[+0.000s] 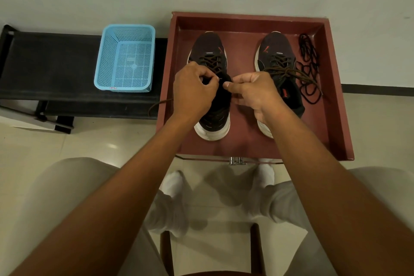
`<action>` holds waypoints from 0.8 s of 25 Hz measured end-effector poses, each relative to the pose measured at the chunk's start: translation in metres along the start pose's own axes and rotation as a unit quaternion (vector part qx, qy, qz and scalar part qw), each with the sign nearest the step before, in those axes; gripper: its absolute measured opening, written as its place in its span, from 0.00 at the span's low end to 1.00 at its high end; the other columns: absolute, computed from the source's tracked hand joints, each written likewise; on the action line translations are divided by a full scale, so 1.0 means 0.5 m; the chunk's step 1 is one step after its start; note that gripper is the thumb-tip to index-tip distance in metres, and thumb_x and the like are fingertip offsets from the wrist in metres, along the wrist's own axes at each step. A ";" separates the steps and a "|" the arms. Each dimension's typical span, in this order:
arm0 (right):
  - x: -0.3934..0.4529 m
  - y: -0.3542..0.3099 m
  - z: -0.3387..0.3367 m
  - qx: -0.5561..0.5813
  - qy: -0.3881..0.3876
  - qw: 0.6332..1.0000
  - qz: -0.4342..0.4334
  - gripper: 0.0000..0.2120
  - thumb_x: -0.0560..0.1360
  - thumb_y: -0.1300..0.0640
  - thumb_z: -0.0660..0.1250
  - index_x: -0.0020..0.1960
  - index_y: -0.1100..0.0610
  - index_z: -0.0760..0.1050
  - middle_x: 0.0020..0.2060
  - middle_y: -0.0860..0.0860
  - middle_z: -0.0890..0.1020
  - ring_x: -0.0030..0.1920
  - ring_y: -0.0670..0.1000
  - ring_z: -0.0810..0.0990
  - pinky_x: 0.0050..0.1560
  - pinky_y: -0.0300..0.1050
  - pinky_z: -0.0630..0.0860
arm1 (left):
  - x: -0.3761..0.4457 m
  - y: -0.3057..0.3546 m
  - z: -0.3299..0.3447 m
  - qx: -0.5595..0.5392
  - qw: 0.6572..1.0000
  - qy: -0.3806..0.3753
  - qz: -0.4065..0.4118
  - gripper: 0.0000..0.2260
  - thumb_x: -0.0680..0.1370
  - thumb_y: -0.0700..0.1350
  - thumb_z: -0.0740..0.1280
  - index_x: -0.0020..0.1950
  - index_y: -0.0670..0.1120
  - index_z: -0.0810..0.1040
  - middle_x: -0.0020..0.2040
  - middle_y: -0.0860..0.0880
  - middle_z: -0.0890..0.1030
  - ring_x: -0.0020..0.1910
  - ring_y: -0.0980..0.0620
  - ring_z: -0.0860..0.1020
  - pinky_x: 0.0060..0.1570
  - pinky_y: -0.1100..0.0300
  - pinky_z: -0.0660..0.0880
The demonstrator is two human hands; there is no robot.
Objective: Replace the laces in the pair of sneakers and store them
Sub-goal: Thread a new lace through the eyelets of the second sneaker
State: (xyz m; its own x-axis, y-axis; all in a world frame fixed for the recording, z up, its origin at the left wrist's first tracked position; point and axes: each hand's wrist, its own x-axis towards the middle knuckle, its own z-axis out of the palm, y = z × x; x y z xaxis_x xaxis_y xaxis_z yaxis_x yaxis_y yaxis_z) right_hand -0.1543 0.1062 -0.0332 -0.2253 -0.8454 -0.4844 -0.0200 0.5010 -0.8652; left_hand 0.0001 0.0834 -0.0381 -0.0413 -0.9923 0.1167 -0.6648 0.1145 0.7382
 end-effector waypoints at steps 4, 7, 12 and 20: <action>0.006 0.003 0.002 -0.012 0.004 1.000 -0.007 0.08 0.73 0.62 0.78 0.50 0.64 0.85 0.44 0.57 0.88 0.48 0.55 0.88 0.55 0.55 0.84 | -0.002 0.001 -0.003 -0.011 1.000 -0.008 -0.006 0.03 0.75 0.46 0.74 0.44 0.49 0.86 0.38 0.60 0.75 0.34 0.65 0.74 0.36 0.75 0.66; 0.009 0.005 0.004 -0.018 0.004 1.000 -0.019 0.07 0.72 0.63 0.79 0.49 0.63 0.85 0.43 0.57 0.88 0.46 0.54 0.88 0.55 0.56 0.84 | 0.001 0.006 0.001 -0.008 1.000 -0.003 -0.005 0.03 0.76 0.46 0.74 0.45 0.49 0.87 0.38 0.61 0.75 0.35 0.64 0.74 0.38 0.76 0.66; 0.014 0.009 0.002 -0.041 0.008 0.999 -0.031 0.14 0.69 0.60 0.82 0.52 0.62 0.85 0.45 0.56 0.88 0.48 0.54 0.88 0.55 0.56 0.84 | -0.001 0.013 0.009 0.006 1.000 0.007 -0.014 0.03 0.76 0.46 0.74 0.45 0.49 0.86 0.40 0.59 0.75 0.35 0.64 0.73 0.37 0.75 0.65; -0.007 -0.011 0.005 -0.171 0.024 0.978 -0.114 0.05 0.72 0.59 0.79 0.44 0.51 0.86 0.37 0.45 0.86 0.38 0.41 0.85 0.45 0.37 0.82 | 0.000 0.015 0.012 0.074 0.995 0.014 0.068 0.03 0.76 0.44 0.72 0.44 0.46 0.85 0.45 0.51 0.80 0.45 0.54 0.77 0.47 0.61 0.73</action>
State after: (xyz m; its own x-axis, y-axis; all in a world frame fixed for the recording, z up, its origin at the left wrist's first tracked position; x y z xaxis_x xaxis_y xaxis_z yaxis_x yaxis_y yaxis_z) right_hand -0.1507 0.1059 -0.0271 -0.2230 -0.9368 -0.2698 -0.3977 0.3401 -0.8521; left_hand -0.0095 0.0842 -0.0364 -0.1186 -0.9660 0.2297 -0.7574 0.2376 0.6081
